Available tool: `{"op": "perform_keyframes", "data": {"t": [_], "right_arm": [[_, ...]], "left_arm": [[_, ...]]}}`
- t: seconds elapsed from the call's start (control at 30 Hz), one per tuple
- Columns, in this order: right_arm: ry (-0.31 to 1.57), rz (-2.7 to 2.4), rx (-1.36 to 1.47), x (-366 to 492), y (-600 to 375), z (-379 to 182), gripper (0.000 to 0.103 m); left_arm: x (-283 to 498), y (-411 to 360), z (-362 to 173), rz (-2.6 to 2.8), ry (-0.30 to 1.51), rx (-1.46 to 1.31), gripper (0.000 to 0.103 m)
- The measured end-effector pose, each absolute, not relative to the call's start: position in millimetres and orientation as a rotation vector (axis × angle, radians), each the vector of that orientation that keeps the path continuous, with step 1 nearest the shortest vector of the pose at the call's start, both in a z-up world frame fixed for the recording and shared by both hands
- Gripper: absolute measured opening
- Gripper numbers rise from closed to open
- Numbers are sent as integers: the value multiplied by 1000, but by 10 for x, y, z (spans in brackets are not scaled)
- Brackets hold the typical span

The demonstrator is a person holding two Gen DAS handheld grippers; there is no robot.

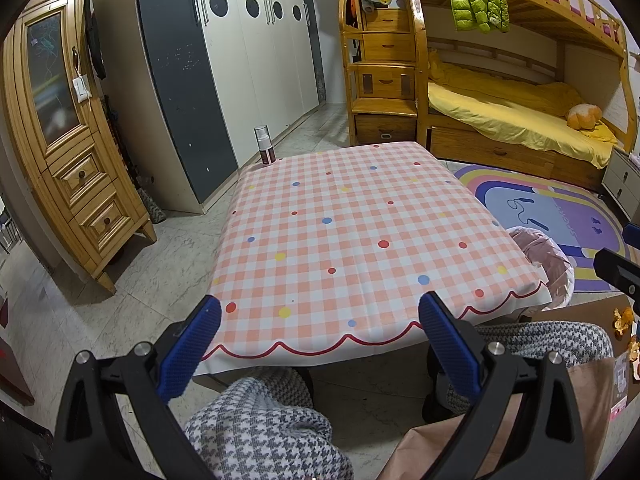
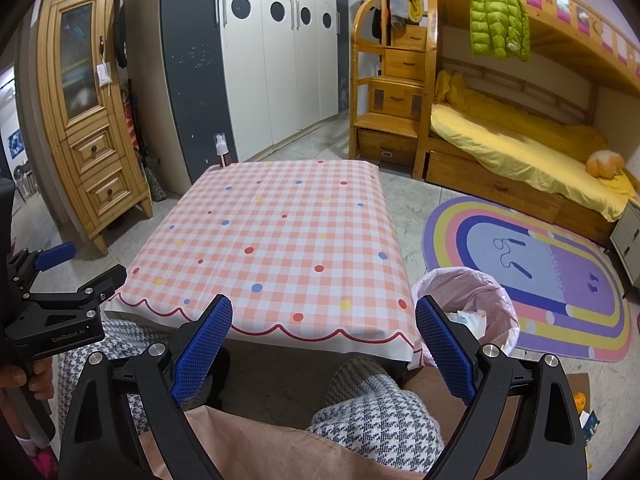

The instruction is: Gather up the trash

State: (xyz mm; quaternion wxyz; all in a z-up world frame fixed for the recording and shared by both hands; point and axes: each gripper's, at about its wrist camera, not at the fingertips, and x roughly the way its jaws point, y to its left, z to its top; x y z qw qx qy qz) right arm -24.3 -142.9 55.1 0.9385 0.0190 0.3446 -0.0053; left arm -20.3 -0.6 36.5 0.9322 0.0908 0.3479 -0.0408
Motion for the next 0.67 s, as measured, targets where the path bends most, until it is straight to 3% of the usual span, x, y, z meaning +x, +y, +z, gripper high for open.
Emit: {"op": "perform_keyframes", "data": {"t": [0.43,0.67], "right_arm": [[685,-27,65,-259,-1469,538,92],[658,-256,98,-396,-2207,335,93]], "left_arm": [[-137,34,332,-82,739,149,96],[1,125,139,-98,801,85,96]]}}
